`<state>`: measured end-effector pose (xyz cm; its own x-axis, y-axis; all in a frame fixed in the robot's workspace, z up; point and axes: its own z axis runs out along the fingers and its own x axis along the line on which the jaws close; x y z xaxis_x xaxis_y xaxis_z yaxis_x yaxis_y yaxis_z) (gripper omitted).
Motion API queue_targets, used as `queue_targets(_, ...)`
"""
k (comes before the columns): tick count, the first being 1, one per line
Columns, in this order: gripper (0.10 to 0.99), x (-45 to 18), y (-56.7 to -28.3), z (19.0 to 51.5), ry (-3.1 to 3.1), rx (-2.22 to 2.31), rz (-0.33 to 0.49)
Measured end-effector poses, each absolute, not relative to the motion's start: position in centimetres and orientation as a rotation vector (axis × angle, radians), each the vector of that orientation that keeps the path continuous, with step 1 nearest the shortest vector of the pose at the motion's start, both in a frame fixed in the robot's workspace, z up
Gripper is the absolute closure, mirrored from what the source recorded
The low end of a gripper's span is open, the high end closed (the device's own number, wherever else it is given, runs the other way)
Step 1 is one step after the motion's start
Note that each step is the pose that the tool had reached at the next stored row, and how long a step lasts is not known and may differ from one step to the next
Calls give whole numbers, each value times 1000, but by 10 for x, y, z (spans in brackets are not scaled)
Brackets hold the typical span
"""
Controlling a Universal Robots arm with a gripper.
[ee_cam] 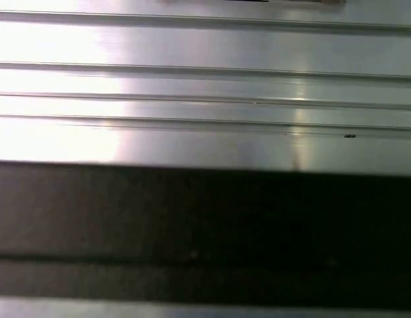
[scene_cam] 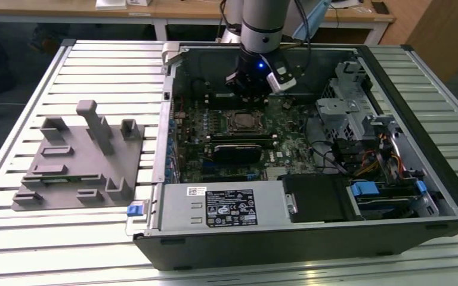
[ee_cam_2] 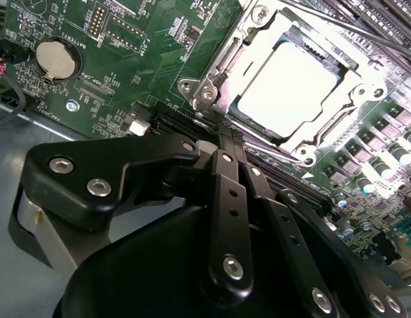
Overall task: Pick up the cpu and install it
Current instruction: 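Install the first cpu locking lever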
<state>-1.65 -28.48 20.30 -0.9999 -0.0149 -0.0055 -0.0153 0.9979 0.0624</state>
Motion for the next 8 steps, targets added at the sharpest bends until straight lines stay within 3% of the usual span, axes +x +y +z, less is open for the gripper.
queue_targets(8, 980, -16, -285, 200, 3136, -24, 87)
